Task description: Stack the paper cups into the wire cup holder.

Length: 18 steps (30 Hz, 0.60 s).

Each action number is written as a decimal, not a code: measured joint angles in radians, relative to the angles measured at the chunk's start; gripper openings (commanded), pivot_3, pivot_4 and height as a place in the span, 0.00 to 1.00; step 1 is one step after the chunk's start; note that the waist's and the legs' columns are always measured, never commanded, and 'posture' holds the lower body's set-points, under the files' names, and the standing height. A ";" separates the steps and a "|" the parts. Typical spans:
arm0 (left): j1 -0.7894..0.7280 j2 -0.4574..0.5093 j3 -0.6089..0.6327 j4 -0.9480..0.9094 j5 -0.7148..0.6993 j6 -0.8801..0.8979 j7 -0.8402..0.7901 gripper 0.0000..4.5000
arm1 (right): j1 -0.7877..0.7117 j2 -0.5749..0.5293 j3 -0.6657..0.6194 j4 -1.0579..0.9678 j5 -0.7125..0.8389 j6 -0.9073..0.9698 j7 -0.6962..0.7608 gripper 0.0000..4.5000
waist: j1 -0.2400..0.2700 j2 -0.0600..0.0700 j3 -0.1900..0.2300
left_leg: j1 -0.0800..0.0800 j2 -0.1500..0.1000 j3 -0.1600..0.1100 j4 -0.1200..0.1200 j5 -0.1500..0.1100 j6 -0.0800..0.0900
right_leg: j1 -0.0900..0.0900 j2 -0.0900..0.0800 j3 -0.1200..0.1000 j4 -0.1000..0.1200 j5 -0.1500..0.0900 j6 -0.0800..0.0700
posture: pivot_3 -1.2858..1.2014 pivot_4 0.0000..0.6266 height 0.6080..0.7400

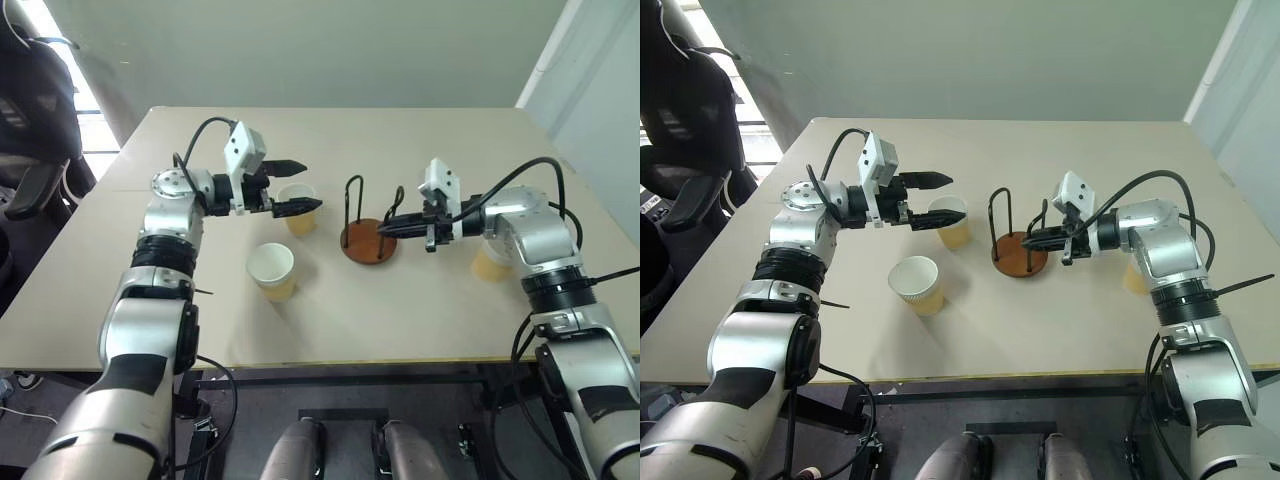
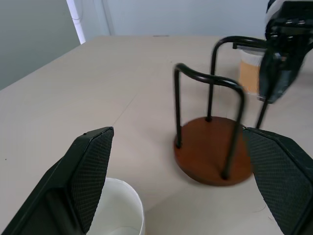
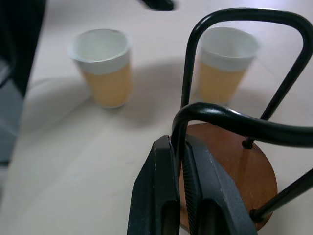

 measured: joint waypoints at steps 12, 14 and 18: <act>0.000 0.007 0.000 0.000 0.000 0.010 -0.002 1.00 | -0.026 -0.014 0.067 0.086 -0.033 -0.080 0.085 0.00 | 0.000 0.000 0.000 | 0.000 0.000 0.000 0.000 0.002 0.003 | 0.000 0.000 0.000 0.000 0.000 0.000 | 0.52 0.24 1.00; 0.000 0.008 0.000 0.000 0.000 0.011 -0.002 1.00 | -0.048 -0.014 0.071 0.126 -0.045 -0.104 0.094 0.00 | 0.000 0.000 0.000 | 0.000 0.000 0.000 0.000 0.002 0.003 | 0.000 0.000 0.000 0.000 0.000 0.000 | 0.52 0.24 1.00; 0.000 0.009 0.000 0.000 0.000 0.012 -0.003 1.00 | -0.085 -0.009 0.074 0.185 -0.062 -0.147 0.110 0.00 | 0.000 0.000 0.000 | 0.000 0.000 0.000 0.000 0.002 0.003 | 0.000 0.000 0.000 0.000 0.000 0.000 | 0.52 0.24 1.00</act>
